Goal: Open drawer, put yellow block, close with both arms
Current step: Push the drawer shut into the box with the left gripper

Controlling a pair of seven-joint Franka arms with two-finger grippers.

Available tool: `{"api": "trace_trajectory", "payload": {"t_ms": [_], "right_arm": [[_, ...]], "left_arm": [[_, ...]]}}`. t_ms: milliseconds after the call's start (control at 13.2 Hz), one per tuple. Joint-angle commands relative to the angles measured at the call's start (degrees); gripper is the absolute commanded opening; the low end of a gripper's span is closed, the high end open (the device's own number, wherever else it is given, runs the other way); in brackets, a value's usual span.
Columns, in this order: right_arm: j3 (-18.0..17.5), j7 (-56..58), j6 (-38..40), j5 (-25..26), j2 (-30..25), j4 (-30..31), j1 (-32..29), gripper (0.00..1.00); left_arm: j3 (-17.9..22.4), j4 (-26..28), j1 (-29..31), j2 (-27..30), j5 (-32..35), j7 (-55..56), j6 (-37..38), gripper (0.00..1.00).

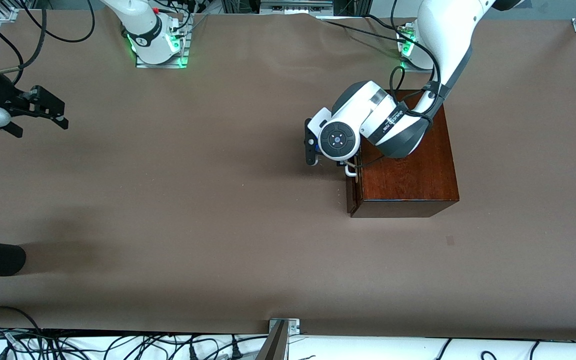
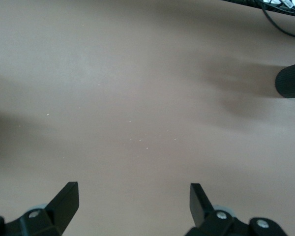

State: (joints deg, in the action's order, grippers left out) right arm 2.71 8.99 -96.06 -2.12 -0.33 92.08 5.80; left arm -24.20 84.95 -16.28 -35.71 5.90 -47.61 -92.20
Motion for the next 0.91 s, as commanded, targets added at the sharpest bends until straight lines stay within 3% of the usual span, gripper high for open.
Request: {"api": "trace_trajectory", "payload": {"t_ms": [0, 226, 528, 679, 830], "right_arm": [[-0.07, -0.38, 1.58, 0.71, 0.15, -1.55, 0.09, 1.00], [-0.07, -0.38, 1.76, 0.80, 0.41, -1.20, 0.01, 1.00], [-0.51, -0.38, 1.58, 0.97, 0.77, -1.55, 0.44, 1.00], [-0.42, 0.15, 1.32, 2.20, 0.85, -1.55, 0.36, 1.00], [-0.42, 0.15, 1.32, 2.47, 0.85, -1.55, 0.44, 1.00]], "left_arm": [[-1.90, -1.78, 0.03, 3.09, -0.19, 1.02, 0.44, 1.00], [-1.73, -4.52, 2.56, 8.09, -0.36, 1.99, 5.16, 1.00], [-1.21, -12.67, 13.01, 11.98, 0.86, 1.29, 10.10, 1.00], [0.46, -14.81, 16.71, 11.89, 5.15, 1.64, 11.25, 1.00], [6.05, -13.76, 18.04, 14.24, 4.91, 4.26, 4.62, 1.00]]}}
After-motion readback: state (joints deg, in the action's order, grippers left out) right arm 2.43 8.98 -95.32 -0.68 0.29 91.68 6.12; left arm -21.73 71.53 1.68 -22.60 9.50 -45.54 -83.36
